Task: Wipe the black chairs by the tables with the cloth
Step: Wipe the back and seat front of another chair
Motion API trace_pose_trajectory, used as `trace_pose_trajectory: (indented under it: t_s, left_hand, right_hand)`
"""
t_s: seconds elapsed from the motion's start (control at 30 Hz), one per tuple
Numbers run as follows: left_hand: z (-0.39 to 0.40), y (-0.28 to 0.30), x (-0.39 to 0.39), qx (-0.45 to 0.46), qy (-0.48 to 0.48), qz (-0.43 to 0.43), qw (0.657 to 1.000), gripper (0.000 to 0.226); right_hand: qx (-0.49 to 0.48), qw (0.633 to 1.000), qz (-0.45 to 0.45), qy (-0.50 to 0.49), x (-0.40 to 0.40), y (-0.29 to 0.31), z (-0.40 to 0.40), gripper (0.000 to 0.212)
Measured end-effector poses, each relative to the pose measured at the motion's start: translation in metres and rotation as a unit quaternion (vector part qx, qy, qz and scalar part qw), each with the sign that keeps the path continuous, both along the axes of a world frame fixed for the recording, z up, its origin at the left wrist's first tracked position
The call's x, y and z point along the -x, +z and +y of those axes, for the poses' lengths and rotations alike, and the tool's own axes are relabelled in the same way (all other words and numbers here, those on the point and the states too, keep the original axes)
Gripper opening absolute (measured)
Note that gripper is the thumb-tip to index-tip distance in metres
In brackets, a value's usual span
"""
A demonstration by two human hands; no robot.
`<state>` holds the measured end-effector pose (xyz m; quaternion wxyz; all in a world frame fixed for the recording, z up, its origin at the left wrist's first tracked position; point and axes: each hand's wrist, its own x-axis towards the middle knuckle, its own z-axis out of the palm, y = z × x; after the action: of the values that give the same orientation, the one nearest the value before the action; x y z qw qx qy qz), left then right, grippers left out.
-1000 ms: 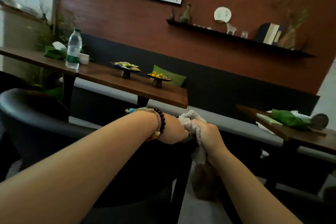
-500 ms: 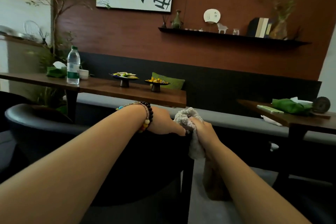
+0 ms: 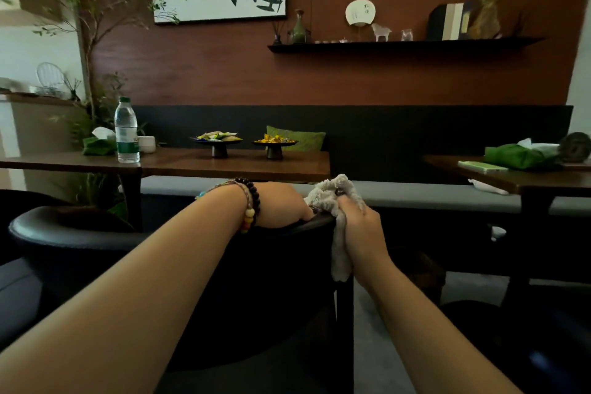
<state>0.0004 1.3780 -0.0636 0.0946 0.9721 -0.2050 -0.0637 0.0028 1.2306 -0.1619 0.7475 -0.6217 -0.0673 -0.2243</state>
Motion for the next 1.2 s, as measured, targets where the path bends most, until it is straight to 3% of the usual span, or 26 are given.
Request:
trace_pose_trajectory:
  t_s: [0.1,0.17,0.27,0.37,0.47,0.57,0.77,0.9,1.0,1.07,1.2]
  left_hand:
    - [0.002,-0.010,-0.003,0.029,0.015,-0.046,0.998,0.025]
    - [0.002,-0.009,0.003,0.031,0.021,-0.049,0.998,0.037]
    - [-0.001,0.000,0.008,-0.002,0.010,-0.019,1.000,0.036]
    - [-0.003,0.007,0.012,-0.032,0.014,0.006,0.999,0.039]
    - [-0.002,0.007,0.013,-0.039,0.032,0.004,0.999,0.039]
    - [-0.003,0.005,0.012,-0.055,0.020,-0.019,0.998,0.035]
    - [-0.005,0.007,0.009,0.005,0.077,0.013,0.997,0.028]
    - [-0.005,0.004,0.006,0.008,0.053,-0.001,0.999,0.028]
    - [-0.004,0.003,0.015,-0.067,0.021,-0.051,0.996,0.027]
    - [-0.004,0.005,0.019,-0.076,0.019,-0.057,0.995,0.029]
    - [-0.004,0.007,0.022,-0.042,0.027,-0.019,0.999,0.033]
  right_hand:
    - [-0.024,0.996,-0.059,-0.058,0.005,-0.031,0.004,0.022]
    - [-0.050,0.990,-0.072,-0.108,0.006,-0.050,0.010,0.018]
    - [-0.060,0.984,-0.008,-0.166,0.005,-0.079,0.021,0.031]
    - [-0.076,0.985,0.034,-0.152,0.002,-0.083,0.017,0.038]
    - [-0.068,0.992,-0.047,-0.095,0.006,-0.051,0.012,0.025]
    - [-0.049,0.989,-0.099,-0.097,0.002,-0.039,0.017,0.027]
    - [-0.108,0.979,0.105,-0.139,-0.004,-0.083,0.019,0.034]
    - [-0.055,0.989,0.026,-0.132,0.006,-0.061,0.013,0.028]
    - [-0.029,0.988,-0.082,-0.124,0.014,-0.047,0.024,0.031]
    - [-0.036,0.985,-0.079,-0.147,0.015,-0.058,0.035,0.037]
    - [-0.090,0.986,0.015,-0.140,0.009,-0.090,0.033,0.042]
